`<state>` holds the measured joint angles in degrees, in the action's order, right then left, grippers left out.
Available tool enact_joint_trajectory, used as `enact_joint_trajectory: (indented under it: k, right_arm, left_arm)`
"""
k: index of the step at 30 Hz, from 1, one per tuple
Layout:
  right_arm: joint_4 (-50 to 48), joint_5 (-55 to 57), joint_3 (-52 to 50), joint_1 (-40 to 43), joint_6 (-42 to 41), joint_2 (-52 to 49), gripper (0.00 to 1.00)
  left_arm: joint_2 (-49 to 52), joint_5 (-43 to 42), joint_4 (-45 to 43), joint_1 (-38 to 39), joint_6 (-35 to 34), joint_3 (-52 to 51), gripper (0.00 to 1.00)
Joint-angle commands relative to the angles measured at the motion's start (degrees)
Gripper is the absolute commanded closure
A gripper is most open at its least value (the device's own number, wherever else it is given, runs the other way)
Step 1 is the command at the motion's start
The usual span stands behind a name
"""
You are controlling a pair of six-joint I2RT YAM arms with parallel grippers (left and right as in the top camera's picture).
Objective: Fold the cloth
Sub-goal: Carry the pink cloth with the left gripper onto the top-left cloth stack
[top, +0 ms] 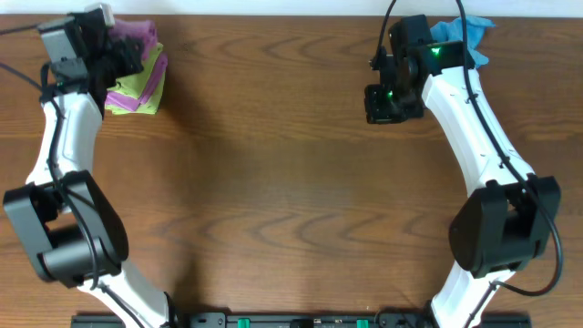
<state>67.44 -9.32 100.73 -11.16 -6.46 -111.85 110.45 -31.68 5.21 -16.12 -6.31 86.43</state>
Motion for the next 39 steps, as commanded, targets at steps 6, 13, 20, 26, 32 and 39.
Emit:
enact_joint_trajectory:
  k: [6,13,20,26,32,39]
  right_arm:
    - [1.03,0.31,0.61,-0.74,0.94,0.63,0.99]
    - [0.52,0.33,0.61,-1.46,0.76,0.63,0.98]
    - [-0.44,0.33,0.61,-2.08,0.09,0.63,0.99]
    - [-0.61,0.55,0.61,-2.91,0.11,0.63,0.98]
    - [-0.57,0.52,0.61,-2.93,0.09,0.63,0.98]
    - [-0.74,0.52,0.61,-3.19,0.09,0.61,0.98]
  left_arm:
    - [7.76,-10.71,-0.76,-3.48,0.68,10.45,0.95]
    - [10.62,-12.00,3.45,-6.05,-1.20,10.47,0.94]
    - [10.62,-18.99,4.72,-7.06,-3.13,10.49,0.94]
    - [10.56,-22.08,6.12,-7.10,-3.10,10.49,0.94]
    - [10.56,-15.30,11.47,-7.10,-0.63,10.49,0.94]
    - [10.56,-9.99,15.58,-7.10,2.32,10.49,0.94]
